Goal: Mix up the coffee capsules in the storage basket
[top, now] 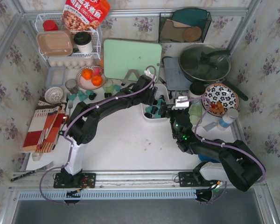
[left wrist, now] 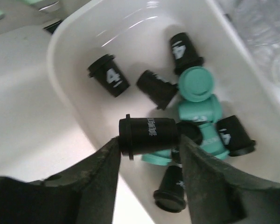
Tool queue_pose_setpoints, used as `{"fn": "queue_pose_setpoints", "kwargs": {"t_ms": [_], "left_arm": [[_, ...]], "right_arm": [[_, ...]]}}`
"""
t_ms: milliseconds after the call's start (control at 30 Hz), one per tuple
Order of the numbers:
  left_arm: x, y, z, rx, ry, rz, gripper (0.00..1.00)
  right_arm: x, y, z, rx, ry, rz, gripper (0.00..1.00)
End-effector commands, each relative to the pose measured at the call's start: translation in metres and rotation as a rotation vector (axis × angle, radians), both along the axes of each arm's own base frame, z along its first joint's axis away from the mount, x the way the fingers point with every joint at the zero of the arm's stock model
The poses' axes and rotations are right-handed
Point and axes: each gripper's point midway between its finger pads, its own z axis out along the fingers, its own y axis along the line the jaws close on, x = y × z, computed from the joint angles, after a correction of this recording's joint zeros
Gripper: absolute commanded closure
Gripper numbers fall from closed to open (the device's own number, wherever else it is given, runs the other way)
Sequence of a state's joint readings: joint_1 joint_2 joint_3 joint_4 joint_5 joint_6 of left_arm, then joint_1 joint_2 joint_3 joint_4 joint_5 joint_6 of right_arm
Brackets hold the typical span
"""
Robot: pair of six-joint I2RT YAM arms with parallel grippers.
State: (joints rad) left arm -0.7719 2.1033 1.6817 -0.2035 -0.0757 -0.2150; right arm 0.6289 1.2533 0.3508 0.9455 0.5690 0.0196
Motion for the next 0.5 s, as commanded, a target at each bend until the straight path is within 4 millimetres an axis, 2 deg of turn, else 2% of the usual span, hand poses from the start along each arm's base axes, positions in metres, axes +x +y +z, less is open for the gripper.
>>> {"fn": "queue_pose_setpoints", "kwargs": {"t_ms": [0,100,200,333,467], "left_arm": [[0.008,0.023,-0.003,0.088,-0.013,0.095,0.34],[0.01,0.021,0.008,0.076,-0.041,0.078,0.21],[0.019,0.038,0.018,0.123,-0.087,0.139,0.0],[0.036,0.079,0.02,0.168,-0.066,0.279,0.01],[0.058,0.118,0.016,0.148,-0.033,0.419,0.08]], "right_arm": [[0.002,-0.001,0.009,0.037,-0.033,-0.014,0.0],[0.003,0.002,0.008,0.032,-0.029,-0.001,0.0],[0.003,0.003,0.006,0.023,-0.023,0.003,0.0],[0.003,0.004,0.006,0.022,-0.022,0.011,0.0],[0.004,0.007,0.004,0.023,-0.016,0.021,0.0]]}}
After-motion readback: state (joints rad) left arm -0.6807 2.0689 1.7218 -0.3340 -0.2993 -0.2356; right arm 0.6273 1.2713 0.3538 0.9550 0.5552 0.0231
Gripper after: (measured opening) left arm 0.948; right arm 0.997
